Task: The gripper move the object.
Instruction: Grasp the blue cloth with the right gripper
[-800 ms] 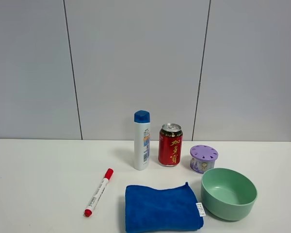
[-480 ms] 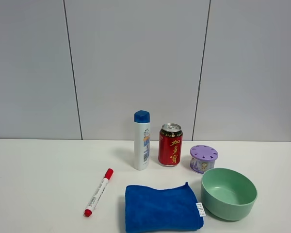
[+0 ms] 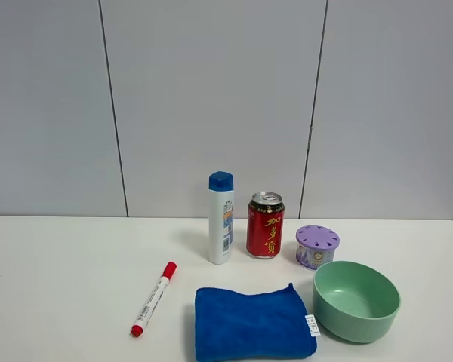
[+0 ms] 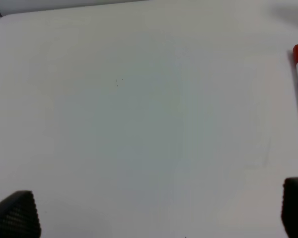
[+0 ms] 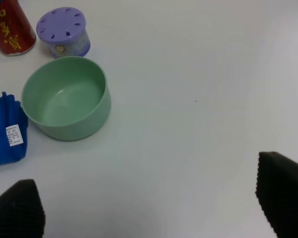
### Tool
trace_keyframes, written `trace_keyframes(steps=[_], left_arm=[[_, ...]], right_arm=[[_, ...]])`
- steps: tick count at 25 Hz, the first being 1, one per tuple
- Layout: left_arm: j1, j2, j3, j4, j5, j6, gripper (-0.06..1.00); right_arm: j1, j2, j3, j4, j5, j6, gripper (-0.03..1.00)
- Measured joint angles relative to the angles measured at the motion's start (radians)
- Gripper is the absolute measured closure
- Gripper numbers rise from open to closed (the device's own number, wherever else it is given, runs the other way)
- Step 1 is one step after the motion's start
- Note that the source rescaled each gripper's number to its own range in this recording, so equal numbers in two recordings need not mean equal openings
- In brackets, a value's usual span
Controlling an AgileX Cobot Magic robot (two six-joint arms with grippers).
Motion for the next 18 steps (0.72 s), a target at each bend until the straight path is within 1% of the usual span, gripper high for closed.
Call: trace_keyframes(steps=[18], left_arm=[[0.0,0.0,0.0,0.0,0.0,0.0,-0.06]], right_arm=[[0.0,0.0,0.0,0.0,0.0,0.0,-0.03]])
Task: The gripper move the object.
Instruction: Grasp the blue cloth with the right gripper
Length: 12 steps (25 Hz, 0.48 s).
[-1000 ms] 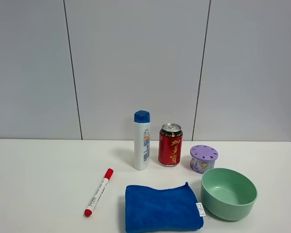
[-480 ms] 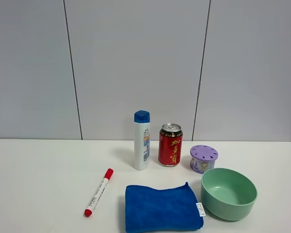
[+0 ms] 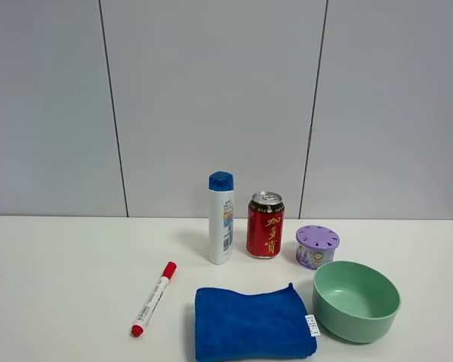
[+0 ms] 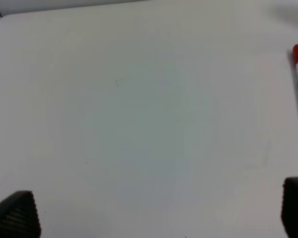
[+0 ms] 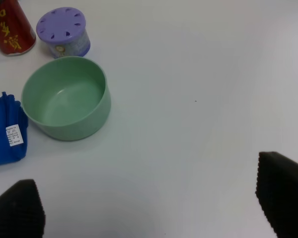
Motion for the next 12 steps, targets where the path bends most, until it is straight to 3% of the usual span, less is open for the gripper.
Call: trace_keyframes(steps=[12], left_arm=[[0.0,0.0,0.0,0.0,0.0,0.0,-0.06]], right_arm=[[0.0,0.0,0.0,0.0,0.0,0.0,-0.03]])
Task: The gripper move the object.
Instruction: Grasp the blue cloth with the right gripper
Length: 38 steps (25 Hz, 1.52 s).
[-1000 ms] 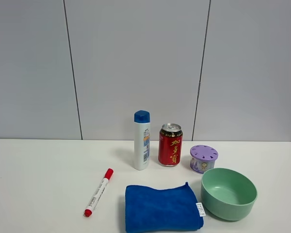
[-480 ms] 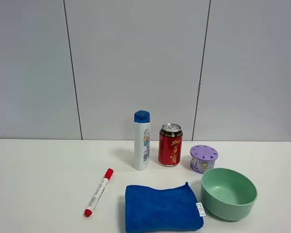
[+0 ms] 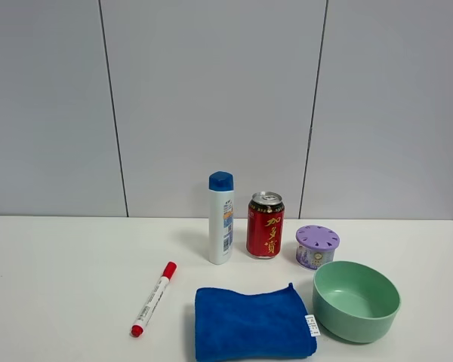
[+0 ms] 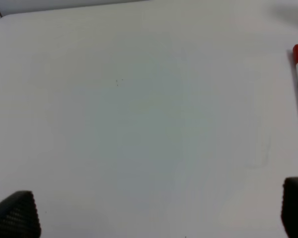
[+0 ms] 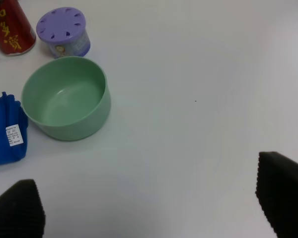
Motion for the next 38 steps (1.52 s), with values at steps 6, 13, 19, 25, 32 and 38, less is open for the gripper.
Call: trace_keyframes(steps=[6,13,19,25,32,38], left_arm=[[0.0,0.0,0.0,0.0,0.0,0.0,-0.06],[0.0,0.0,0.0,0.0,0.0,0.0,-0.06],[0.0,0.0,0.0,0.0,0.0,0.0,-0.06],[0.0,0.0,0.0,0.0,0.0,0.0,-0.06],[0.0,0.0,0.0,0.0,0.0,0.0,-0.06],[0.0,0.0,0.0,0.0,0.0,0.0,-0.06]], right_arm=[[0.011,0.0,0.0,0.0,0.0,0.001,-0.03],[0.015,0.001,-0.01,0.0,0.0,-0.003,-0.03],[0.015,0.14,-0.252,0.005,-0.031,-0.04,-0.03],[0.015,0.414,-0.534,0.225,-0.035,-0.082,-0.03],[0.015,0.705,-0.651,0.585,0.016,-0.272,-0.03],[0.021,0.86,-0.651,0.688,0.064,-0.357,-0.03]])
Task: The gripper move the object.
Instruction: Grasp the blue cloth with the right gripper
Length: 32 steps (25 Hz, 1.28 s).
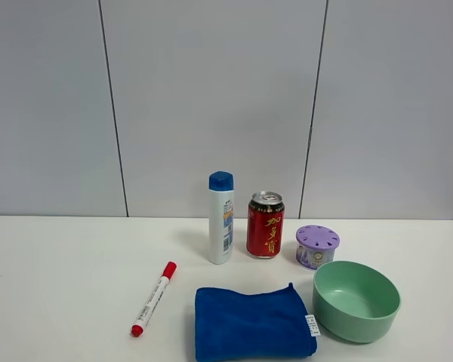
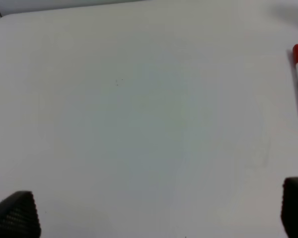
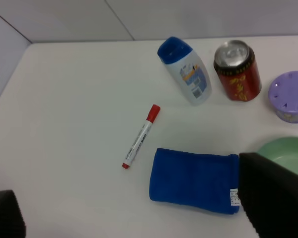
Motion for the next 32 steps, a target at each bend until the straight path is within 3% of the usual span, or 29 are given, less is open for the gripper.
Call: trace_keyframes(steps=[4,8,10,11,12,13,15,18,22,24,27,32], left_arm=[[0.0,0.0,0.0,0.0,0.0,0.0,-0.06],[0.0,0.0,0.0,0.0,0.0,0.0,-0.06],[0.0,0.0,0.0,0.0,0.0,0.0,-0.06],[0.0,0.0,0.0,0.0,0.0,0.0,-0.06],[0.0,0.0,0.0,0.0,0.0,0.0,-0.06],[0.0,0.0,0.0,0.0,0.0,0.0,-0.06],[0.0,0.0,0.0,0.0,0.0,0.0,-0.06],[0.0,0.0,0.0,0.0,0.0,0.0,-0.06],[0.0,0.0,0.0,0.0,0.0,0.0,-0.06],[0.0,0.0,0.0,0.0,0.0,0.0,-0.06],[0.0,0.0,0.0,0.0,0.0,0.0,-0.06],[0.0,0.0,0.0,0.0,0.0,0.0,-0.06]], right_arm=[[0.099,0.053,0.0,0.001,0.0,-0.042,-0.03],[0.312,0.11,0.0,-0.026,-0.061,-0.037,-0.03],[0.442,0.155,-0.004,-0.102,-0.116,-0.005,-0.03],[0.442,0.155,-0.004,-0.102,-0.116,-0.005,-0.03],[0.497,0.18,-0.006,-0.16,-0.146,0.022,-0.03],[0.623,0.25,-0.006,-0.293,-0.185,0.1,-0.03],[0.709,0.326,-0.009,-0.435,-0.19,0.238,-0.03],[0.774,0.449,-0.042,-0.634,-0.161,0.466,-0.02],[0.787,0.556,-0.115,-0.743,-0.134,0.587,0.02],[0.792,0.599,-0.139,-0.758,-0.131,0.583,0.02],[0.802,0.653,-0.146,-0.758,-0.133,0.48,0.01],[0.807,0.741,-0.146,-0.776,-0.132,0.138,-0.01]])
